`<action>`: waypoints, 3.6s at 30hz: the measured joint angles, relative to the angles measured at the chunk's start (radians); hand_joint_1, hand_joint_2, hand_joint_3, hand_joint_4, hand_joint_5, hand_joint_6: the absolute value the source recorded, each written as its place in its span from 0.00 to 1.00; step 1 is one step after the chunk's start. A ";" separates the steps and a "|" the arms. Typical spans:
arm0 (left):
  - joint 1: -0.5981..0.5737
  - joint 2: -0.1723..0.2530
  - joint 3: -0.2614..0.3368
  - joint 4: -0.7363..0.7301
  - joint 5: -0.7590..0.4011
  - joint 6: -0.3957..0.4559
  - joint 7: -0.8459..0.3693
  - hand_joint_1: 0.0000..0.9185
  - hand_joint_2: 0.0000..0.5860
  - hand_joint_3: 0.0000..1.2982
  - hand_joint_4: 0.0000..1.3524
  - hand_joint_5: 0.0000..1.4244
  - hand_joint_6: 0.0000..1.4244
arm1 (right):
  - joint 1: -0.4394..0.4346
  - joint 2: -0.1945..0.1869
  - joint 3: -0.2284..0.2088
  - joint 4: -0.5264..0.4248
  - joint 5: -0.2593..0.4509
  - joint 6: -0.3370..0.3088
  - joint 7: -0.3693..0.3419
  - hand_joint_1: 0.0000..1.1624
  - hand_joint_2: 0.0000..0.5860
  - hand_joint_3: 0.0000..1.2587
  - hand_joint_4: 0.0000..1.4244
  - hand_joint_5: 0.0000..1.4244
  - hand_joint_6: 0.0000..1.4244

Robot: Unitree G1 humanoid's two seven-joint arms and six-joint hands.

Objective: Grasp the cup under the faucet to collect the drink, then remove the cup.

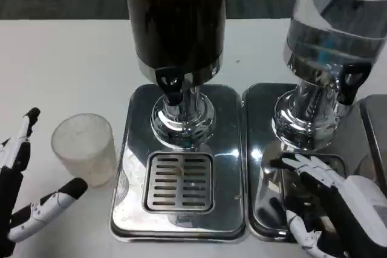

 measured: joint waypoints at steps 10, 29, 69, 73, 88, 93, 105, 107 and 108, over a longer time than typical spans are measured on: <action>-0.176 0.037 -0.062 0.173 -0.002 0.060 -0.061 0.00 0.00 0.00 0.00 0.00 0.00 | -0.008 0.002 0.004 0.001 0.001 0.000 0.000 0.43 1.00 0.19 0.09 0.07 0.12; -0.319 0.120 -0.169 0.331 0.046 0.159 -0.064 0.00 0.00 0.00 0.00 0.00 0.00 | -0.008 0.004 0.000 0.002 0.016 0.000 0.000 0.42 1.00 0.19 0.09 0.08 0.14; -0.455 0.125 -0.304 0.504 0.121 0.081 0.075 0.00 0.00 0.00 0.00 0.01 0.00 | 0.004 0.013 -0.009 0.001 0.041 0.003 0.000 0.39 1.00 0.19 0.10 0.09 0.15; -0.456 0.130 -0.307 0.513 0.122 0.065 0.088 0.00 0.01 0.00 0.00 0.01 0.00 | 0.003 0.013 -0.010 0.001 0.049 0.003 0.000 0.38 1.00 0.19 0.10 0.09 0.15; -0.547 0.131 -0.340 0.666 0.111 -0.086 0.098 0.00 0.08 0.06 0.01 0.15 0.09 | 0.005 0.014 -0.029 0.002 0.064 0.009 0.000 0.37 1.00 0.20 0.10 0.09 0.15; -0.566 0.126 -0.344 0.699 0.110 -0.116 0.104 0.00 0.10 0.12 0.06 0.20 0.14 | 0.005 0.015 -0.038 0.002 0.077 0.010 0.000 0.34 1.00 0.20 0.10 0.09 0.15; -0.601 0.111 -0.356 0.763 0.081 -0.129 0.105 0.00 0.13 0.23 0.17 0.29 0.22 | 0.011 0.027 -0.062 -0.007 0.101 0.021 0.002 0.31 1.00 0.20 0.10 0.09 0.15; -0.604 0.111 -0.361 0.765 0.079 -0.129 0.105 0.01 0.16 0.24 0.17 0.29 0.23 | 0.011 0.027 -0.065 -0.007 0.103 0.021 0.005 0.31 1.00 0.20 0.10 0.09 0.15; -0.606 0.111 -0.364 0.766 0.078 -0.127 0.105 0.07 0.18 0.23 0.18 0.30 0.24 | 0.011 0.027 -0.066 -0.007 0.103 0.022 0.007 0.30 1.00 0.20 0.10 0.09 0.15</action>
